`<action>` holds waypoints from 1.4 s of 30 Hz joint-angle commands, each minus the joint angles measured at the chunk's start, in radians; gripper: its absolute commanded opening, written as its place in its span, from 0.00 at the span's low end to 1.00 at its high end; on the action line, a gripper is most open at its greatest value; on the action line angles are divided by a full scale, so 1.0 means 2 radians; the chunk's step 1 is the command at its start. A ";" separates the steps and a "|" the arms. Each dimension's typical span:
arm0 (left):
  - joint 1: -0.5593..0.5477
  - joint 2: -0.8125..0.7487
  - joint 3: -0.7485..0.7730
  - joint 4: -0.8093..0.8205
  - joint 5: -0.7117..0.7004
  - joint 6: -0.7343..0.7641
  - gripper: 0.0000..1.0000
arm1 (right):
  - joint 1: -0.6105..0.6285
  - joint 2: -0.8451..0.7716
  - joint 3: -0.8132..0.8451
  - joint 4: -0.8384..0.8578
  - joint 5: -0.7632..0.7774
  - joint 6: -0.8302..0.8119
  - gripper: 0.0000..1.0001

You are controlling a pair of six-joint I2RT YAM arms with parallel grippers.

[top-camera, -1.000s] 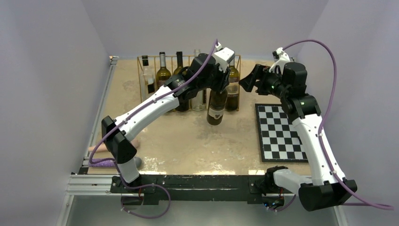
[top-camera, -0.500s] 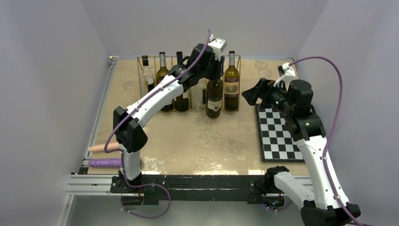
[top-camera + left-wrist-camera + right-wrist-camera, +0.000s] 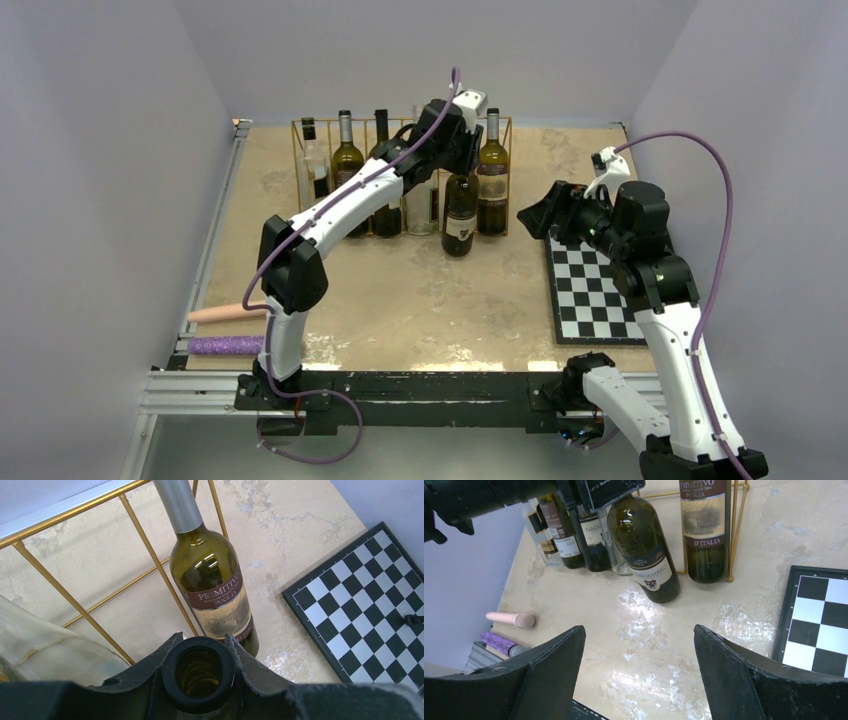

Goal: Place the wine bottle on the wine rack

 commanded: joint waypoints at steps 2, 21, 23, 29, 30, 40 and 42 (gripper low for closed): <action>0.002 -0.014 0.059 0.091 -0.012 0.004 0.00 | -0.001 0.004 0.028 -0.025 0.008 -0.021 0.84; 0.017 0.015 0.095 0.073 -0.009 0.017 0.00 | -0.001 0.005 0.013 -0.021 0.005 -0.024 0.84; 0.019 0.018 0.093 0.070 -0.007 0.014 0.00 | -0.001 0.006 0.013 -0.020 0.006 -0.025 0.84; 0.025 0.025 0.089 0.058 0.003 -0.001 0.00 | -0.001 0.011 0.013 -0.019 0.006 -0.025 0.84; 0.026 0.025 0.089 0.057 0.003 -0.003 0.00 | -0.001 0.012 0.013 -0.019 0.007 -0.025 0.84; 0.039 0.044 0.086 0.053 0.048 -0.024 0.03 | -0.001 0.024 0.013 -0.018 0.006 -0.028 0.84; 0.041 0.048 0.082 0.060 0.049 -0.023 0.11 | -0.001 0.024 0.013 -0.019 0.007 -0.029 0.84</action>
